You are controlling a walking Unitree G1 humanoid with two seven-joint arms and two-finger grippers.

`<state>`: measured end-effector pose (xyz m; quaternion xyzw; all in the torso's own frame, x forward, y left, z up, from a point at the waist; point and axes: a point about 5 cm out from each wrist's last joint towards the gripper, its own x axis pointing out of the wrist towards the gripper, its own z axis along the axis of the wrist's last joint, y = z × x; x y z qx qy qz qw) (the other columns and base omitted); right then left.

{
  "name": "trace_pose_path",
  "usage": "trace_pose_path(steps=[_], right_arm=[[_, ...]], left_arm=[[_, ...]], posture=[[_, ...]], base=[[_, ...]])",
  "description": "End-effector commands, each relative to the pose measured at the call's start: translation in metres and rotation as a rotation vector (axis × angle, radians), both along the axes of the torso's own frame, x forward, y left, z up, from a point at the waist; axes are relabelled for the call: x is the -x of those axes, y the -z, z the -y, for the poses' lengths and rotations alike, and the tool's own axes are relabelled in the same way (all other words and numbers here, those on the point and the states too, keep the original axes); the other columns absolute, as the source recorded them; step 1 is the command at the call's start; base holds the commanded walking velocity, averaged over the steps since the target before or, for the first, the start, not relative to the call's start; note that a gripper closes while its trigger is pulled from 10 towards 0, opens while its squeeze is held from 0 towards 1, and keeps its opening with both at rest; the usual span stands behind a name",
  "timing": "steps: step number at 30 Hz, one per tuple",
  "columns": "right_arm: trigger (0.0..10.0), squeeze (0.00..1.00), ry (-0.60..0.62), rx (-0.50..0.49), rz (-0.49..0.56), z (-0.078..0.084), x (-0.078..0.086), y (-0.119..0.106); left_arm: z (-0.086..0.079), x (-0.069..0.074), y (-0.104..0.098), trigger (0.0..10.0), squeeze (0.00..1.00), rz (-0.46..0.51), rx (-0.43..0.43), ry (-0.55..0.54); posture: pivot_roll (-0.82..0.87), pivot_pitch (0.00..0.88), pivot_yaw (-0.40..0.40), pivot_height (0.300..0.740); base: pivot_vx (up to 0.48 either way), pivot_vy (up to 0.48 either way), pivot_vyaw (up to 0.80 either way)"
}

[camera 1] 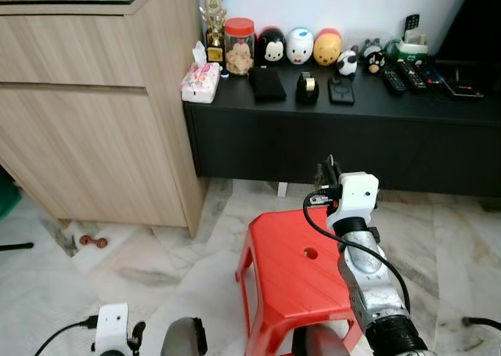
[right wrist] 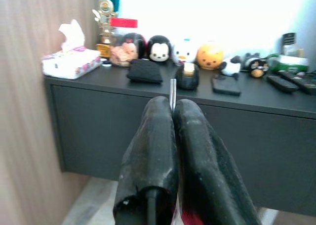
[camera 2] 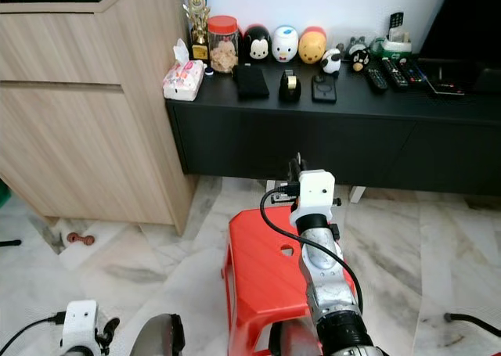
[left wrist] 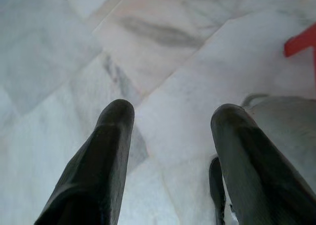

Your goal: Hang keys on a hook

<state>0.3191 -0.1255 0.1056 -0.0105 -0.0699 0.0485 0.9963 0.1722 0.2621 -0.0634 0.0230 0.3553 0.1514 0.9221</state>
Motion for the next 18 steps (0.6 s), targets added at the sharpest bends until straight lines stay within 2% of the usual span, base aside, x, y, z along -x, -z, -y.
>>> trace_pose_path(steps=[1,3,9,18], right_arm=[[10.0,0.00,-0.028,-0.020,-0.003,-0.006,-0.003,0.000],[10.0,0.00,-0.032,-0.025,-0.004,-0.008,-0.004,0.000],[10.0,0.00,-0.021,-0.043,0.002,-0.005,-0.007,-0.007],[10.0,0.00,-0.024,-0.024,-0.019,0.000,-0.001,0.004]], left_arm=[[0.003,0.021,0.014,10.0,0.00,-0.092,0.061,-0.104],[0.005,0.029,0.018,10.0,0.00,-0.128,0.072,-0.110],[0.005,0.032,0.019,10.0,0.00,-0.119,0.073,-0.119],[-0.007,0.033,0.016,10.0,0.00,-0.123,0.035,-0.112]], posture=[[0.06,0.000,-0.074,0.632],[0.05,0.000,-0.069,0.647],[0.03,0.000,-0.073,0.677],[0.02,0.000,-0.032,0.732]], base=[[0.000,0.000,0.00],[0.000,0.000,0.00],[0.000,0.000,0.00],[0.000,0.000,0.00]])
